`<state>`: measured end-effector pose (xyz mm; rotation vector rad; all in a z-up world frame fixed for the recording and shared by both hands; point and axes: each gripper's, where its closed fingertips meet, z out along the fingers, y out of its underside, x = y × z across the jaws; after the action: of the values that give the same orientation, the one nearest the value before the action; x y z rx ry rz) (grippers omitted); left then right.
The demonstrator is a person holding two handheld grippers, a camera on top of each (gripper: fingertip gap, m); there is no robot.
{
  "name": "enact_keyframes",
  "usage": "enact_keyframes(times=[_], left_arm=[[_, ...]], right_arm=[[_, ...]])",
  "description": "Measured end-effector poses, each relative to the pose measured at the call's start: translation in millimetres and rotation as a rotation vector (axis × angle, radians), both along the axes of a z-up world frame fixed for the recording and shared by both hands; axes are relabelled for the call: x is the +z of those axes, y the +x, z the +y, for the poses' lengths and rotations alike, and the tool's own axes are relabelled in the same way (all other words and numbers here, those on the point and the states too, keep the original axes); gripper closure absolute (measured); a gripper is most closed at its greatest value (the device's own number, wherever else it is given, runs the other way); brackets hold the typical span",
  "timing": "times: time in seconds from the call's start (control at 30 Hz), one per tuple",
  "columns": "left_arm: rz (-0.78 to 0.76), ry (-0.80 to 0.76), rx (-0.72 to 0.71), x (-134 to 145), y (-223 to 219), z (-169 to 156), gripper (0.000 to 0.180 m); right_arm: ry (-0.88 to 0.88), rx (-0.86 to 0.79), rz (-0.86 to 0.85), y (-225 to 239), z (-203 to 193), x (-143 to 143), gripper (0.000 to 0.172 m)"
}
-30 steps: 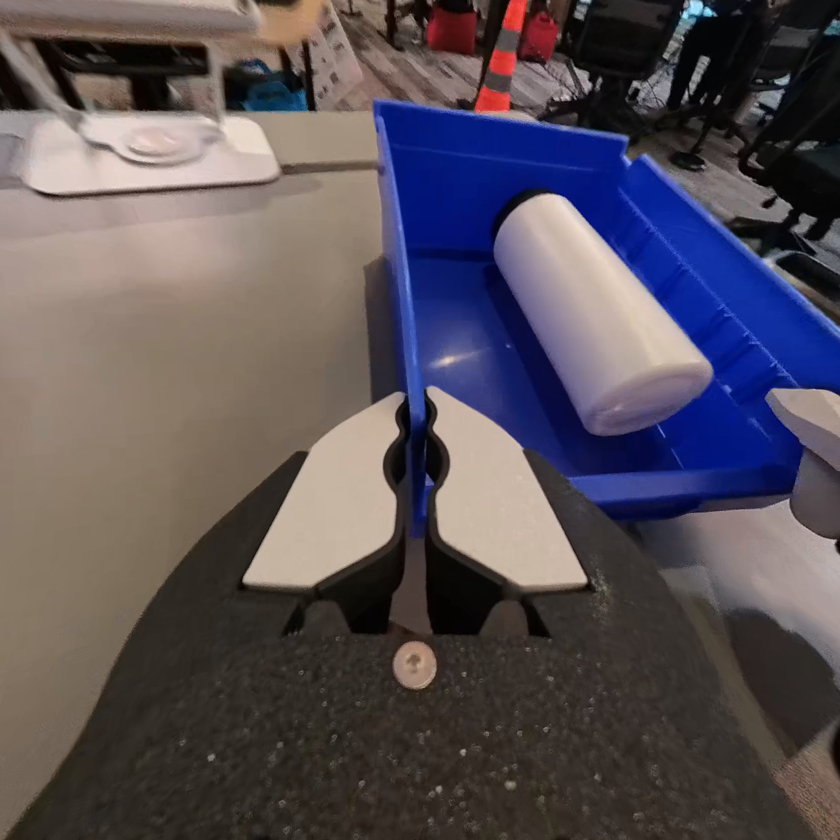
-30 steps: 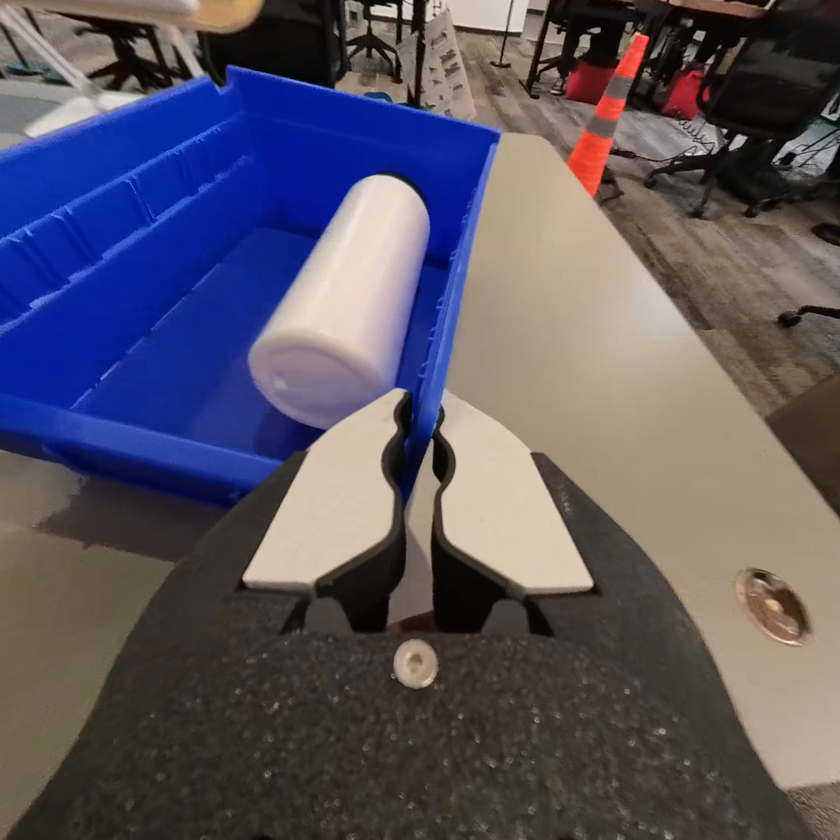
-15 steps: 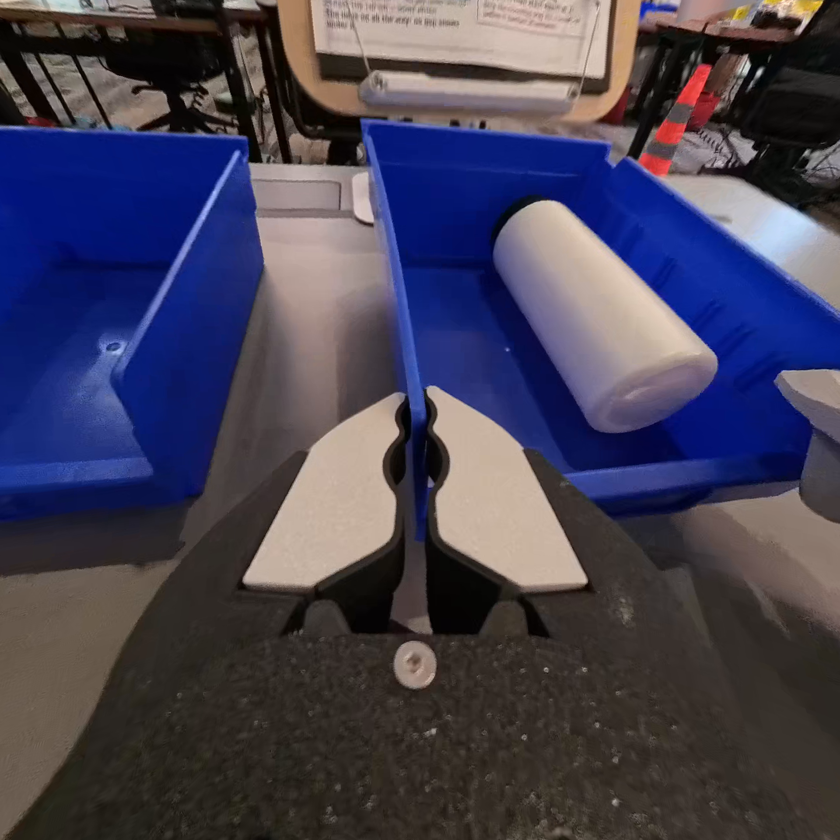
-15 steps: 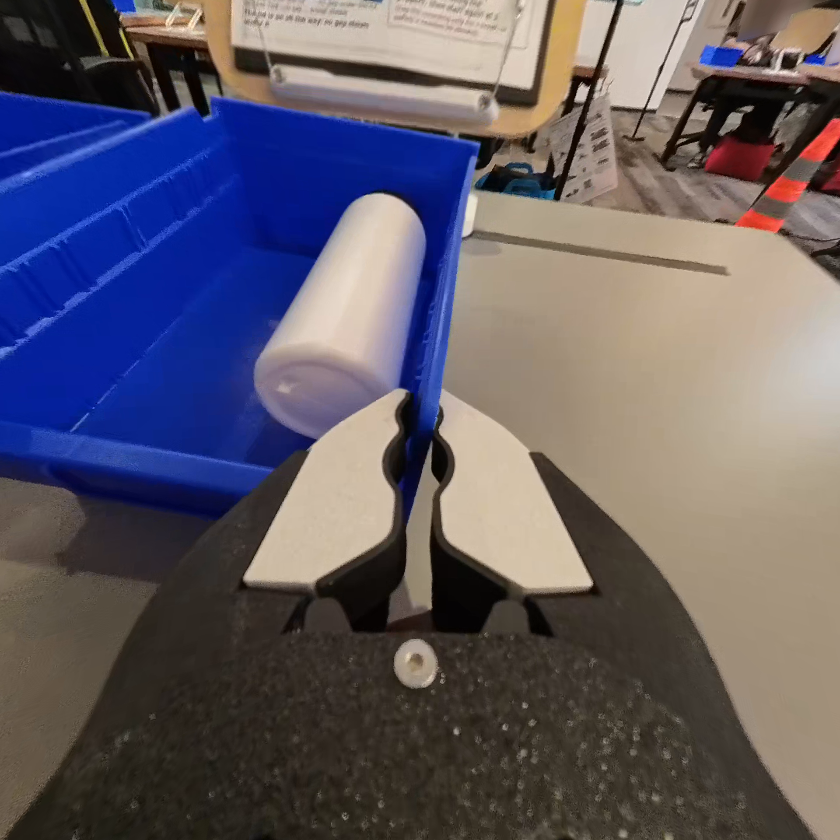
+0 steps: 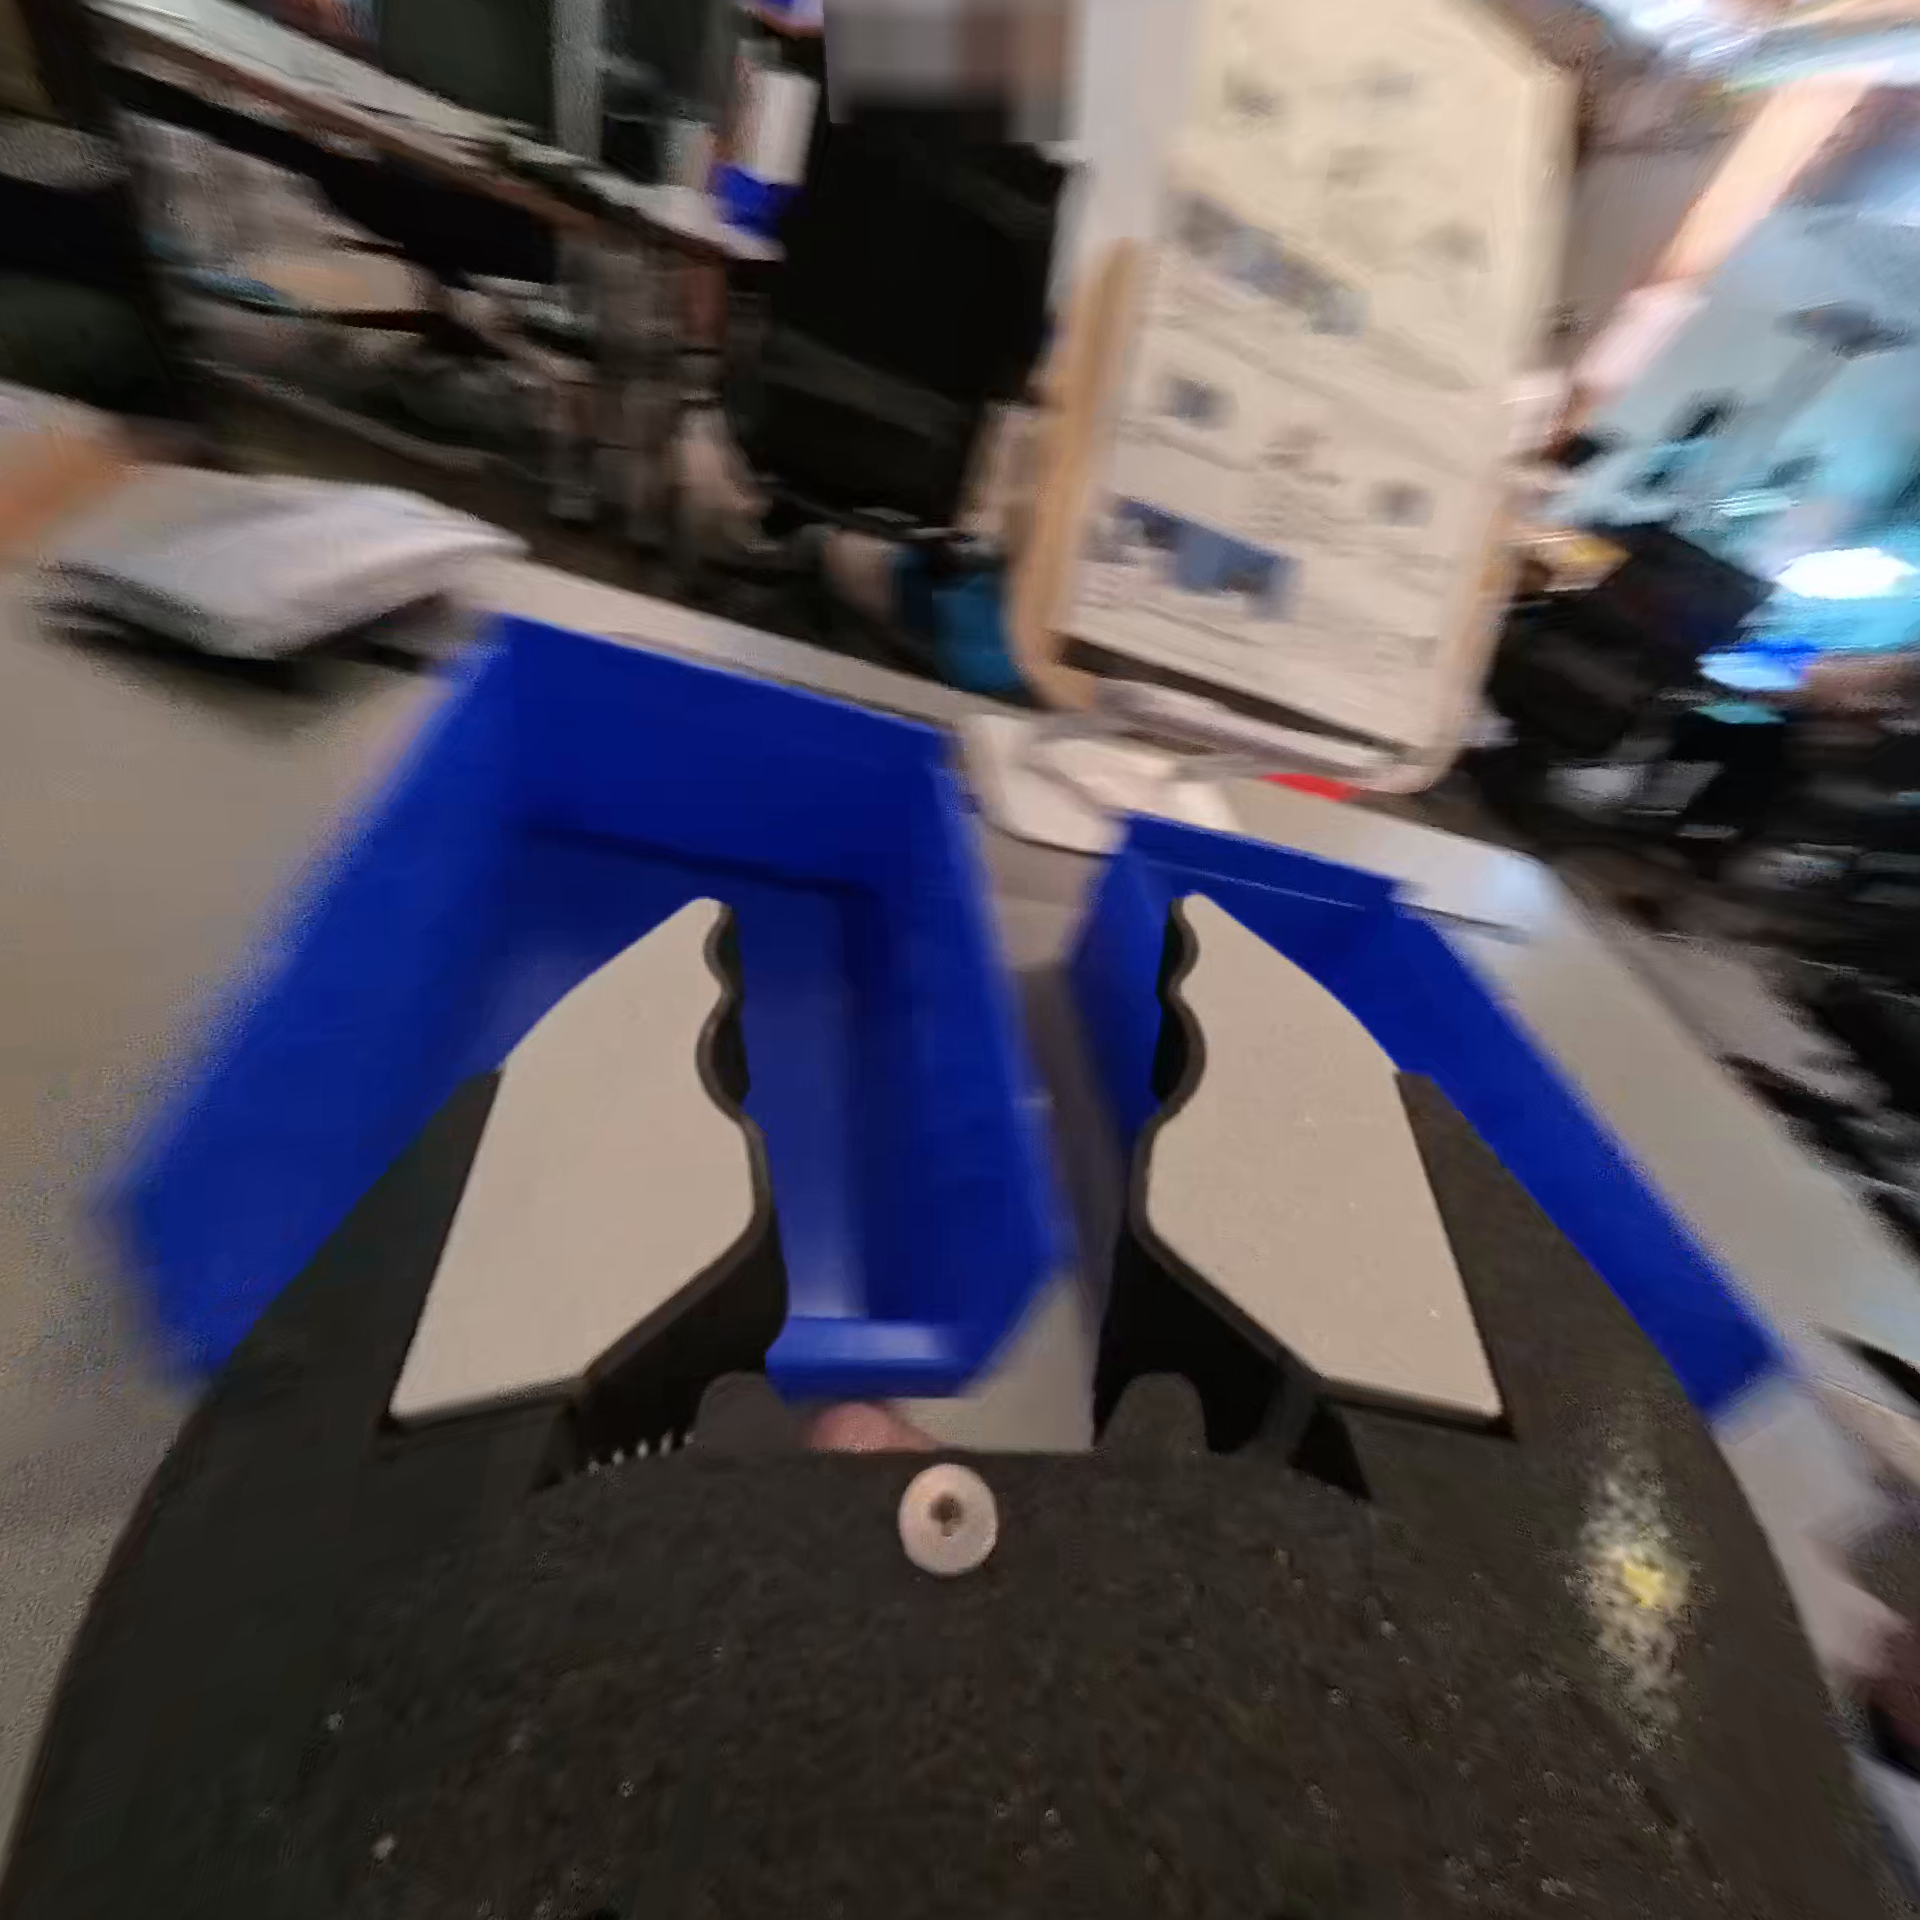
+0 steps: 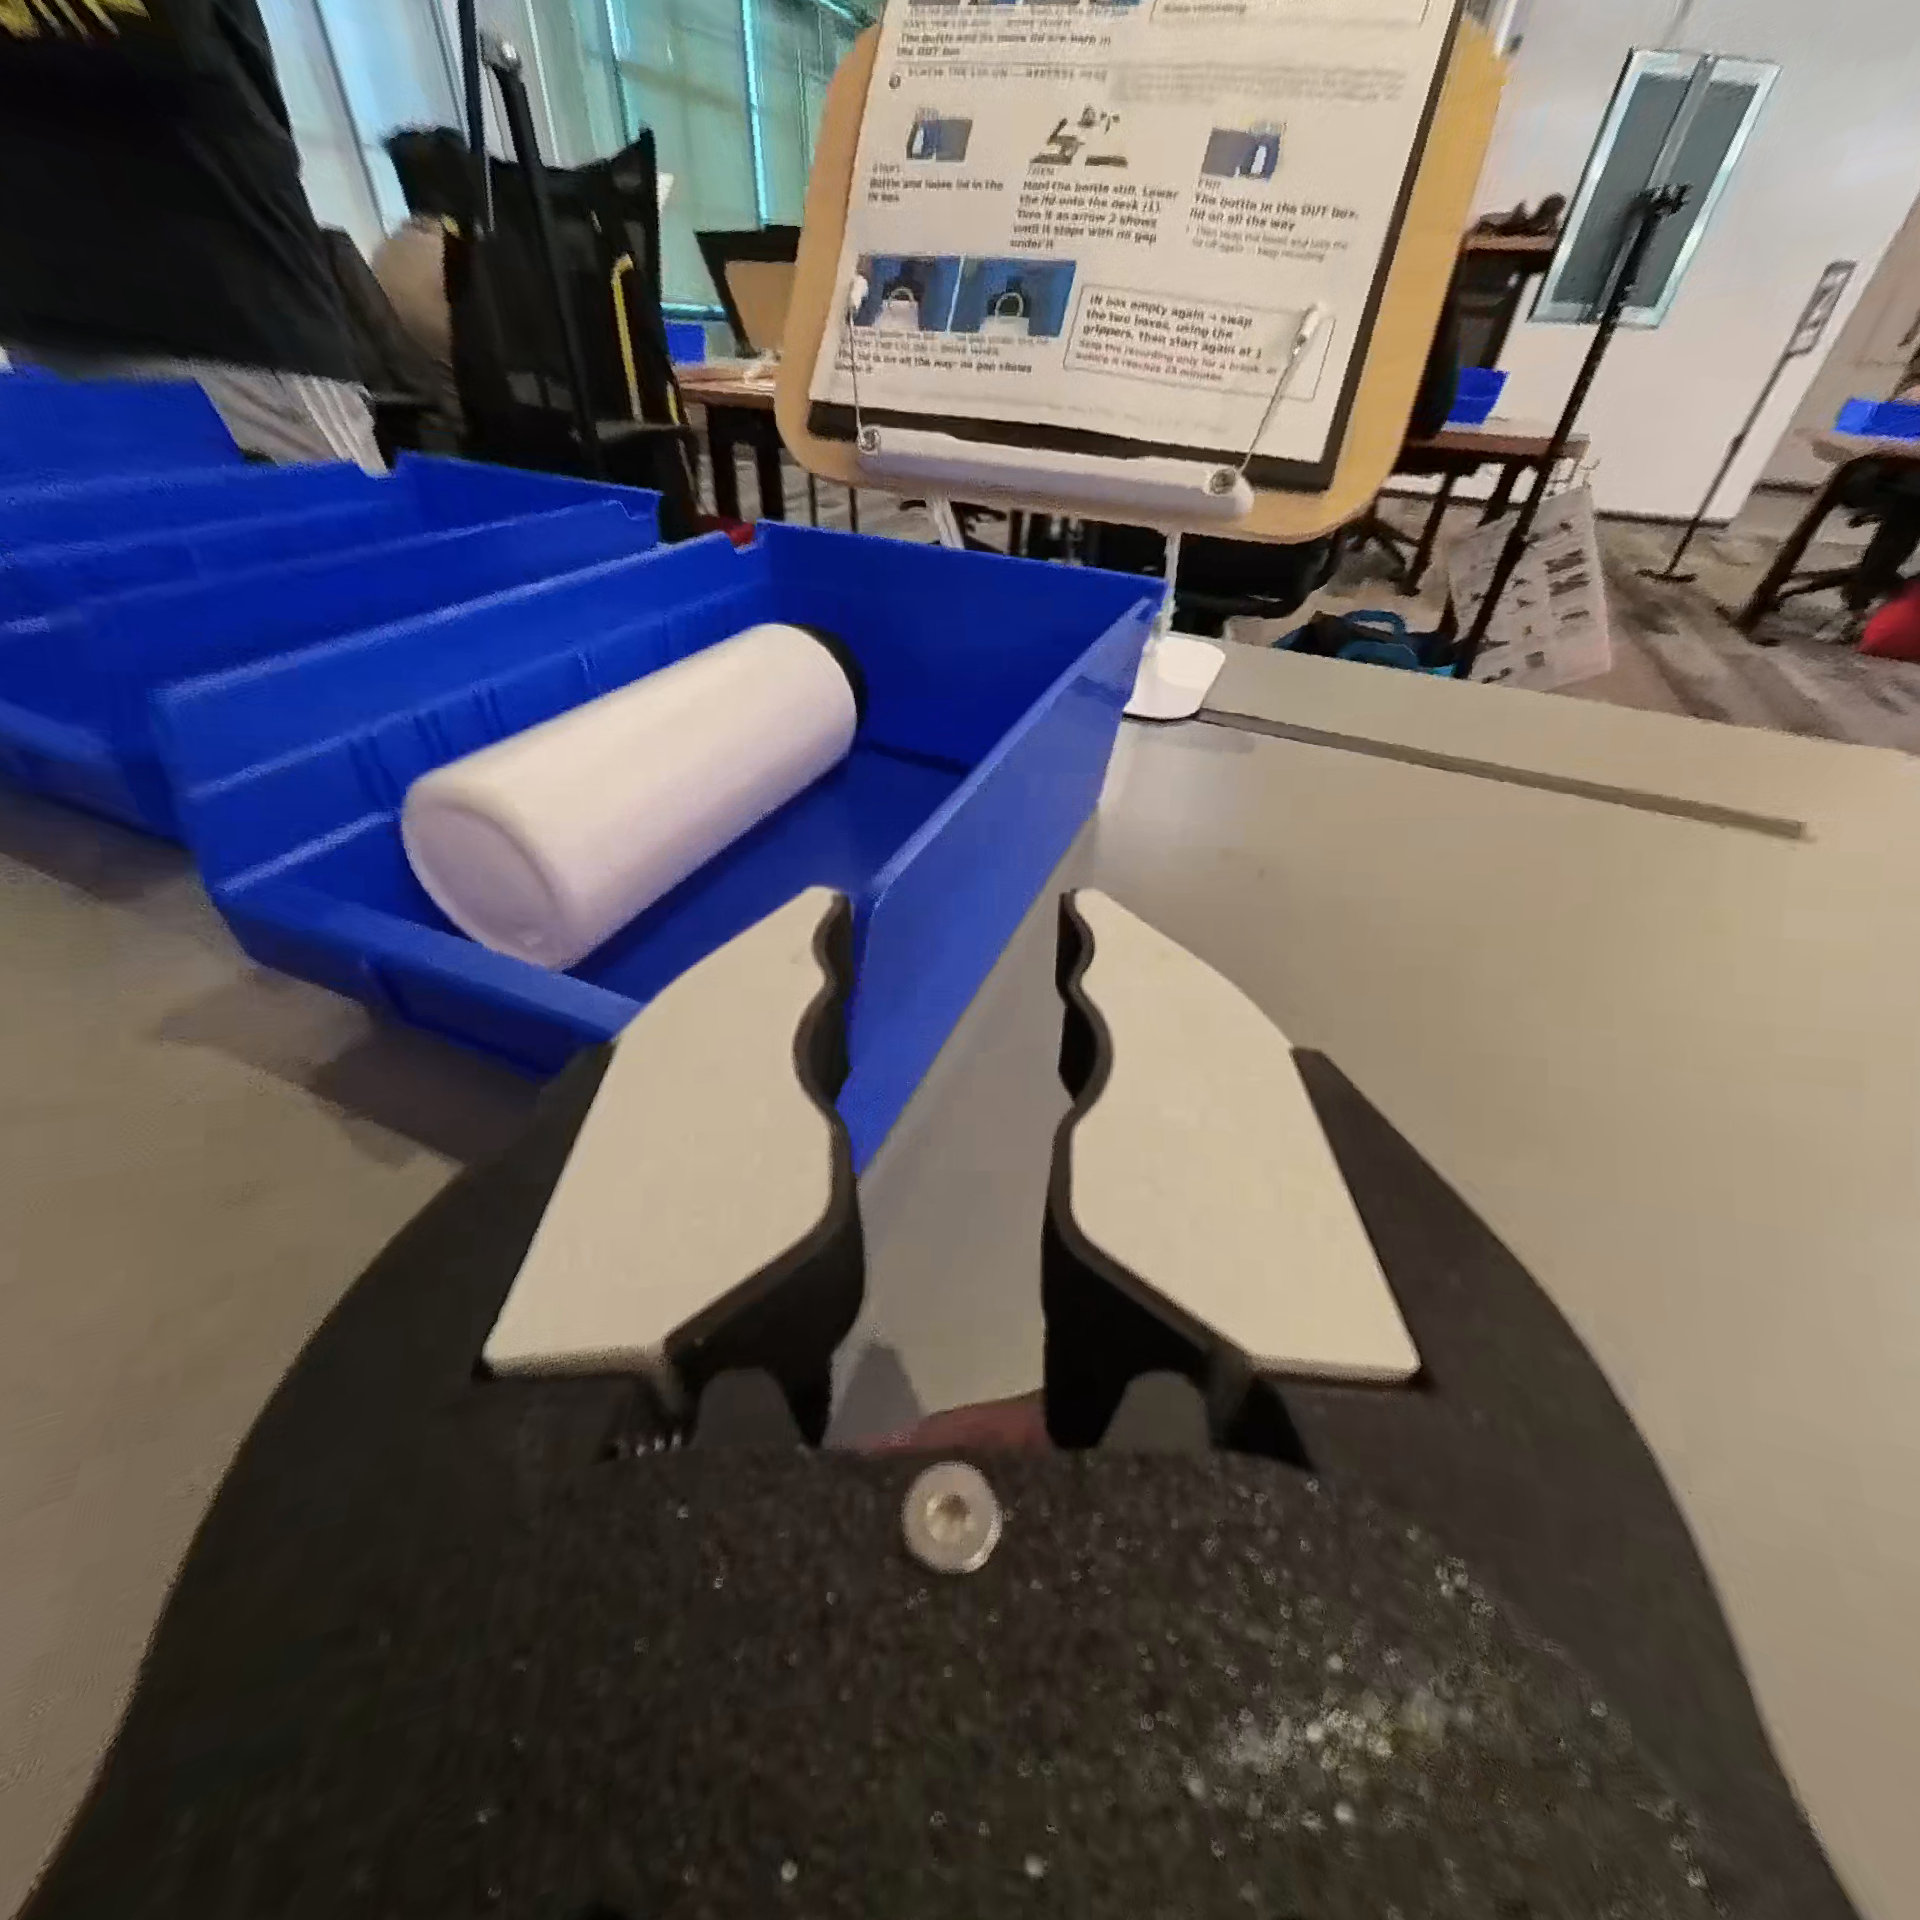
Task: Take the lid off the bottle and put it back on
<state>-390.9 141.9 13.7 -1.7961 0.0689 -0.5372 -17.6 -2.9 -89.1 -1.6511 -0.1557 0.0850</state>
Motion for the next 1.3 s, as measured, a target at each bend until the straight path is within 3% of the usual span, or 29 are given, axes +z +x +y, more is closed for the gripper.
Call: enact_keyframes(times=[0.1,0.2,0.3,0.43,0.47,0.5,0.57,0.73,0.8,0.9,1.07,1.17,1.23,1.3], left_arm=[[0.173,-0.114,0.134,-29.3,-80.6,37.2,0.101],[0.303,-0.242,0.046,-73.1,-114.9,56.1,0.094],[0.393,-0.215,0.039,-90.5,-133.2,70.9,0.098],[0.423,-0.259,-0.07,-124.7,-118.0,78.1,0.13],[0.417,-0.271,-0.109,-131.8,-109.7,75.3,0.161],[0.409,-0.257,-0.109,-133.5,-104.7,73.4,0.177],[0.383,-0.25,-0.045,-133.2,-104.1,68.0,0.178],[0.367,-0.244,0.079,-133.2,-98.9,17.1,0.178],[0.388,-0.231,0.132,-132.9,-96.7,-17.1,0.178],[0.462,-0.221,0.173,-133.0,-92.5,-73.3,0.177],[0.359,-0.249,0.197,-132.9,-86.1,-150.3,0.178],[0.294,-0.244,0.192,-132.7,-81.0,-183.4,0.178],[0.227,-0.239,0.204,-132.2,-77.1,-199.7,0.176],[0.26,-0.215,0.243,-129.8,-77.7,-211.2,0.176]], right_arm=[[-0.047,0.02,0.06,-3.3,0.4,-6.3,0.136],[-0.04,0.024,0.046,-5.4,0.4,-5.3,0.14],[-0.043,0.023,0.013,-8.4,1.8,-7.6,0.142],[-0.062,0.042,-0.001,-18.3,1.8,-11.8,0.143],[-0.06,0.045,-0.004,-20.8,1.0,-11.4,0.143],[-0.054,0.048,-0.008,-23.5,-0.2,-10.5,0.143],[-0.042,0.06,-0.023,-30.2,-3.8,-8.3,0.143],[-0.04,0.146,-0.048,-67.8,-18.6,-8.4,0.136],[-0.065,0.175,-0.023,-92.2,-26.1,-11.9,0.12],[-0.121,0.282,0.034,-149.5,-43.1,-17.8,0.095],[-0.208,0.42,0.002,-243.1,-56.5,-27.9,0.085],[-0.217,0.311,-0.003,-261.6,-40.5,-24.4,0.107],[-0.24,0.296,0.031,-273.2,-37.6,-23.4,0.135],[-0.239,0.208,-0.097,-266.6,-35.0,-24.6,0.157]])
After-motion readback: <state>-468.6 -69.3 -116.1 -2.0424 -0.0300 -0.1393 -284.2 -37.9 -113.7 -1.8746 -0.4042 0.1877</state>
